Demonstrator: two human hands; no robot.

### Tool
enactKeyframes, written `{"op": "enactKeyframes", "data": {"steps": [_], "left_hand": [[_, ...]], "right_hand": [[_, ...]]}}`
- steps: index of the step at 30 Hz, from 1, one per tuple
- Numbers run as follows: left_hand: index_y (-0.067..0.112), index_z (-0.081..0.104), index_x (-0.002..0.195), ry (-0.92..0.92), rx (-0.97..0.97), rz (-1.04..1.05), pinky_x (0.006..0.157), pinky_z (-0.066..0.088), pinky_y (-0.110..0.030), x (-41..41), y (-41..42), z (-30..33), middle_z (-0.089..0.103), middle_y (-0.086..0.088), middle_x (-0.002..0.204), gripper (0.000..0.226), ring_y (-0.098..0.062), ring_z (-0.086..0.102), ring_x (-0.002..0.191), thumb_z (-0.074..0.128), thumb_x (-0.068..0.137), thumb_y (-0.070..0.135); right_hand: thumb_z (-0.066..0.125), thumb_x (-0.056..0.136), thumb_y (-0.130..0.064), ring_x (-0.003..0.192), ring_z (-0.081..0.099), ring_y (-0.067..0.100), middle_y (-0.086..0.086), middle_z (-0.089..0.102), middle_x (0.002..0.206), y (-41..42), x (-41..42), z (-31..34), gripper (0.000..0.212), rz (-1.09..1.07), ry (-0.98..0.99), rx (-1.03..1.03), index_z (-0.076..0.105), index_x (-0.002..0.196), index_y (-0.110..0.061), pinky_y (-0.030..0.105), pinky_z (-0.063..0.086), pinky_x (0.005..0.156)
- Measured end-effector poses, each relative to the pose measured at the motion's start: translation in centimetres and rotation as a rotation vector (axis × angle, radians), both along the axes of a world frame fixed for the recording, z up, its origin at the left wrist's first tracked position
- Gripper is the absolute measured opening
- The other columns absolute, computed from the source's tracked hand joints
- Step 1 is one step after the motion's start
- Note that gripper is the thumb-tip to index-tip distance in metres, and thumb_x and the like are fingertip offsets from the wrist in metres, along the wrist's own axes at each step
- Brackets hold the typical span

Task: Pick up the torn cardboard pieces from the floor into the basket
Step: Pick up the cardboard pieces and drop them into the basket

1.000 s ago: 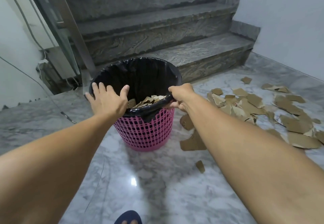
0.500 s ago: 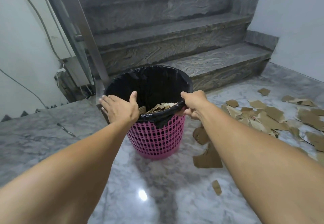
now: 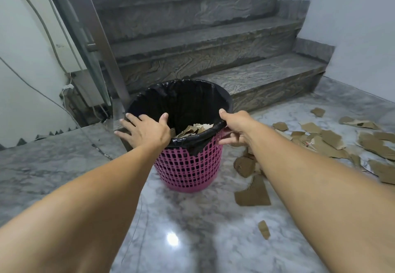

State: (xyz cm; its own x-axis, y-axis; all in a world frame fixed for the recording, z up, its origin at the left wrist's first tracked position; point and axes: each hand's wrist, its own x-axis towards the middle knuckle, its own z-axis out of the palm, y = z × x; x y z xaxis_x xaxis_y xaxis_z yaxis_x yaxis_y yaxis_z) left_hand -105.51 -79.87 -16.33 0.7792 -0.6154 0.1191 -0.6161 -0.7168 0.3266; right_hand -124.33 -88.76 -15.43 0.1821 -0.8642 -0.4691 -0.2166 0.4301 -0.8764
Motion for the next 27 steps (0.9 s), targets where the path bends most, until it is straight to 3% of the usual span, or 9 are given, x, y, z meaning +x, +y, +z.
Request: {"op": "enactKeyframes", "data": {"steps": [2,5,9,13,18,20,22,24,27], "left_hand": [[0.005,0.042,0.139,-0.106,0.017,-0.063,0.114,-0.001,-0.060,-0.9,0.1,0.9,0.017,-0.017,0.158,0.073,-0.037,0.003,0.146,0.023,0.095,0.060],[0.006,0.052,0.130,-0.231,-0.033,-0.215,0.115,0.009,-0.056,-3.0,0.5,2.5,0.038,-0.016,0.147,0.064,-0.036,0.019,0.142,0.029,0.096,0.054],[0.010,0.068,0.099,-0.367,-0.180,-0.515,0.095,0.038,-0.042,-8.0,1.1,5.1,0.066,-0.008,0.105,0.034,-0.029,0.048,0.108,0.047,0.093,0.036],[0.015,0.063,0.070,-0.197,-0.191,-0.730,0.073,0.050,-0.035,-14.9,1.1,6.2,0.067,-0.006,0.080,0.018,-0.027,0.058,0.084,0.056,0.084,0.023],[0.013,0.065,0.073,-0.019,0.168,-0.842,0.064,0.054,-0.036,-21.5,0.4,4.8,0.066,-0.008,0.079,0.011,-0.026,0.062,0.072,0.064,0.079,0.023],[0.013,0.062,0.070,0.009,0.303,-0.861,0.058,0.049,-0.032,-22.9,-0.4,3.4,0.062,-0.005,0.074,0.014,-0.023,0.056,0.066,0.065,0.079,0.024],[0.013,0.059,0.066,0.039,0.382,-0.862,0.052,0.040,-0.029,-23.5,-1.3,1.8,0.053,-0.002,0.065,0.019,-0.021,0.049,0.060,0.065,0.079,0.024],[0.012,0.058,0.065,0.043,0.447,-0.880,0.048,0.035,-0.025,-24.2,-2.6,-0.6,0.050,-0.003,0.063,0.020,-0.022,0.047,0.060,0.066,0.079,0.025],[0.009,0.068,0.087,0.022,0.552,-0.908,0.056,0.044,-0.028,-24.9,-3.9,-4.5,0.064,-0.008,0.084,0.018,-0.025,0.060,0.076,0.067,0.080,0.026]], "right_hand": [[0.058,0.095,-0.043,0.069,0.051,0.025,0.022,0.050,0.135,0.8,-1.3,1.0,0.060,0.046,0.019,0.014,0.045,0.137,-0.004,0.049,0.060,0.053],[0.056,0.096,-0.042,0.095,0.061,0.038,0.020,0.050,0.122,1.7,-4.2,2.9,0.057,0.104,0.044,-0.002,0.044,0.139,-0.006,0.052,0.060,0.058],[0.057,0.096,-0.042,0.099,0.066,0.040,0.018,0.058,0.109,2.6,-10.0,4.6,0.053,0.142,0.087,-0.002,0.047,0.131,-0.003,0.055,0.058,0.076],[0.054,0.096,-0.045,0.094,0.067,0.032,0.016,0.061,0.110,3.6,-17.2,4.8,0.051,0.159,0.116,0.012,0.049,0.126,-0.004,0.050,0.058,0.076],[0.051,0.098,-0.045,0.101,0.065,0.029,0.013,0.060,0.115,4.0,-24.5,3.2,0.039,0.166,0.194,0.051,0.052,0.111,-0.009,0.048,0.056,0.088],[0.049,0.099,-0.045,0.088,0.064,0.023,0.009,0.060,0.100,3.5,-26.3,2.2,0.034,0.162,0.196,0.078,0.052,0.101,-0.012,0.041,0.057,0.080],[0.043,0.101,-0.046,0.065,0.049,0.014,0.001,0.045,0.074,3.3,-27.5,0.8,0.031,0.178,0.181,0.135,0.045,0.085,-0.019,0.030,0.049,0.066],[0.043,0.102,-0.042,0.058,0.043,0.012,-0.001,0.039,0.070,2.4,-28.7,-1.7,0.026,0.155,0.243,0.156,0.045,0.088,-0.020,0.030,0.051,0.068],[0.053,0.099,-0.034,0.060,0.054,0.017,0.005,0.053,0.081,1.5,-30.4,-6.1,0.022,0.125,0.363,0.139,0.055,0.102,-0.012,0.038,0.058,0.067]]}}
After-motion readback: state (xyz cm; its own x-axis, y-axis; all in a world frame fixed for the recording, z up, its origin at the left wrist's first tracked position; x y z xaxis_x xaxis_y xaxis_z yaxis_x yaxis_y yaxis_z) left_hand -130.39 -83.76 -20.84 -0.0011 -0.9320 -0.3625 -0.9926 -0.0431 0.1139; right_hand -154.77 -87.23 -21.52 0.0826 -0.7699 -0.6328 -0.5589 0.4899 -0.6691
